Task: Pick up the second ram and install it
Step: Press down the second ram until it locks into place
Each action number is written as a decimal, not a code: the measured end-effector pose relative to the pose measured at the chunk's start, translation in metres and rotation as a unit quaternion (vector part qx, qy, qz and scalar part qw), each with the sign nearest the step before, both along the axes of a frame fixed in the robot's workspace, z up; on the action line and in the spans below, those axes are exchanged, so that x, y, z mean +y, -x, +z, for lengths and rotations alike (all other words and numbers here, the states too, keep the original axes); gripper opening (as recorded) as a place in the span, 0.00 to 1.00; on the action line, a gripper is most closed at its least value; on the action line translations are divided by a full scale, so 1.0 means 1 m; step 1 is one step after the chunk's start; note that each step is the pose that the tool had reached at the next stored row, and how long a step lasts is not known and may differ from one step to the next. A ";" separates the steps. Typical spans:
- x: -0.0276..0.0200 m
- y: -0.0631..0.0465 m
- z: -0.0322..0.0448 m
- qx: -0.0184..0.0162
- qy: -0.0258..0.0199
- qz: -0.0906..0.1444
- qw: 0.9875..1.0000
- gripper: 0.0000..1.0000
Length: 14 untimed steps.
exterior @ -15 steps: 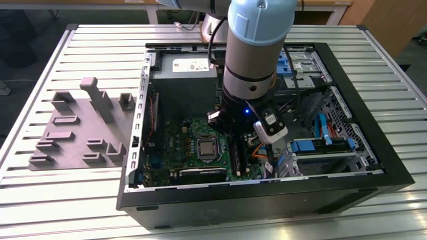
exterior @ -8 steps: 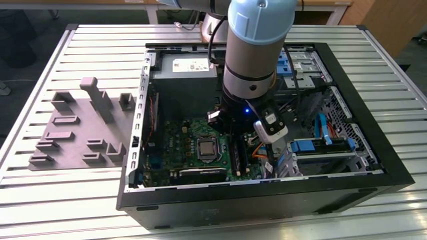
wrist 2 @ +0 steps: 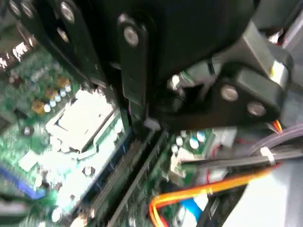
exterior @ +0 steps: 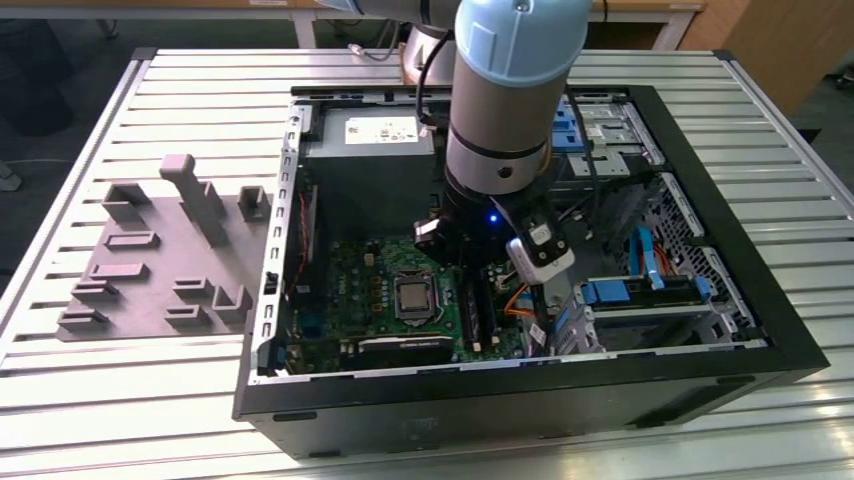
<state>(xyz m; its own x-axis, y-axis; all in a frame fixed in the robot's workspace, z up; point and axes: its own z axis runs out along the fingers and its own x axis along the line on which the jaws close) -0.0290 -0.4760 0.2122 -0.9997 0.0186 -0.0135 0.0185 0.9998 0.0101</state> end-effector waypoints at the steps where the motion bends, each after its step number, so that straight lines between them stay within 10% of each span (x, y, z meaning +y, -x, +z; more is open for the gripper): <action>1: 0.0003 0.000 -0.0004 0.000 0.000 0.000 1.000 0.14; 14: 0.0004 0.000 -0.0054 0.000 0.000 0.000 1.000 0.14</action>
<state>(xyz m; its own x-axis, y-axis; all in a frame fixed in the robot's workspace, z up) -0.0290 -0.4756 0.2068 -0.9997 0.0186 -0.0134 0.0185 0.9998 0.0102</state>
